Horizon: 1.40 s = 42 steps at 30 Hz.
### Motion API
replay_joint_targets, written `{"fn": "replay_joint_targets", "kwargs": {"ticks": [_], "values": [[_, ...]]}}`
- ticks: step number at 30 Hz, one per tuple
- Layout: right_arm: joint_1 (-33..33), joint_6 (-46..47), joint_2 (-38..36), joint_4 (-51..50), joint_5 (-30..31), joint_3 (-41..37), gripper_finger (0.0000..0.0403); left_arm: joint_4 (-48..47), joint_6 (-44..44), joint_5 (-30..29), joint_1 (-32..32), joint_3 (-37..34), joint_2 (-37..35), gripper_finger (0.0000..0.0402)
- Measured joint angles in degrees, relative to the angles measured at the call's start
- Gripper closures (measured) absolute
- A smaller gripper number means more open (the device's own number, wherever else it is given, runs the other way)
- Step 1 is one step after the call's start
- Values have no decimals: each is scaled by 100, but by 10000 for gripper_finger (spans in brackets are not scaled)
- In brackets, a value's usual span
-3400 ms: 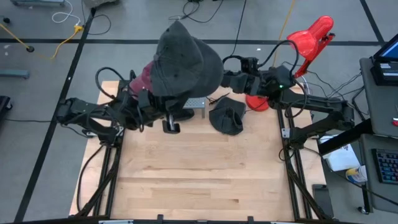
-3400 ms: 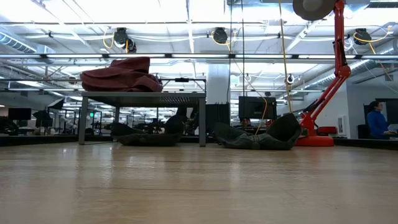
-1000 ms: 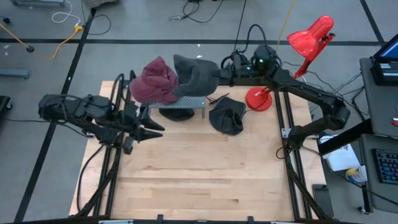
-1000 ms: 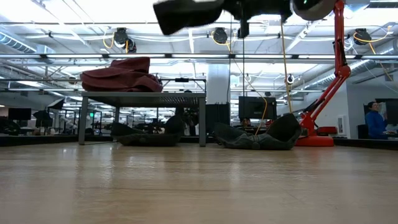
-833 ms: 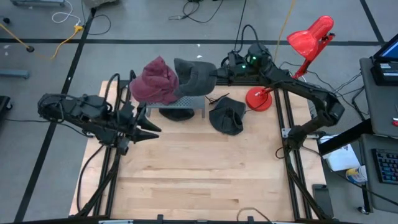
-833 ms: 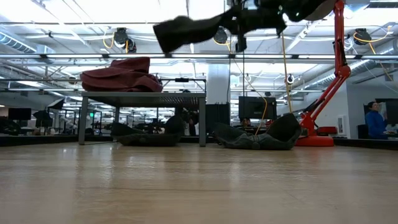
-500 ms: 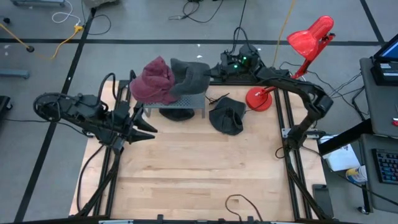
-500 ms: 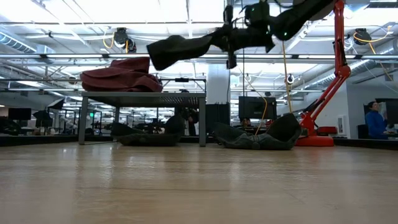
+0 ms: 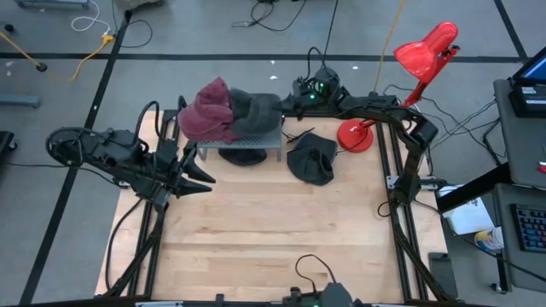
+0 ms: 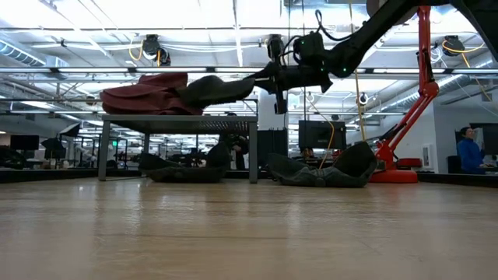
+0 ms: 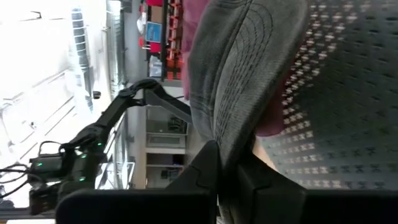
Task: Pick & Place hat
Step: Put the bottom black cap on the shelf, then stack the right black cap on top of the black cap on the shelf
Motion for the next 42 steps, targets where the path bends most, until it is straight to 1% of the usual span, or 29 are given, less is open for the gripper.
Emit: {"fn": "replay_joint_targets", "kwargs": {"ticks": [7,11,14,18,23,28,31,37,40,42], "values": [[-87,-488,63,-699,36,0,386,16,-2,-11,0,-2,0,300],[-171,-703,65,-983,311,0,368,20,-4,-17,0,-2,0,300],[-231,-728,63,-1148,326,0,336,22,-2,-17,3,-2,0,300],[-235,-806,63,-1429,326,-2,276,22,-2,-17,3,-2,0,300],[-229,-917,63,-2040,317,-4,209,22,32,-17,3,-2,0,300],[-258,-1282,63,-2400,472,-4,168,20,113,-17,3,-2,0,300],[-277,-1443,61,-2376,501,-4,157,21,114,-16,3,-4,0,300],[-418,-1856,-129,-2498,522,-4,157,21,116,-17,3,-4,0,300],[-514,-2207,-330,-2869,557,-6,160,20,118,-17,3,-4,0,300],[-559,-2557,-504,-3192,717,-4,162,20,121,-17,3,-4,0,300]]}}
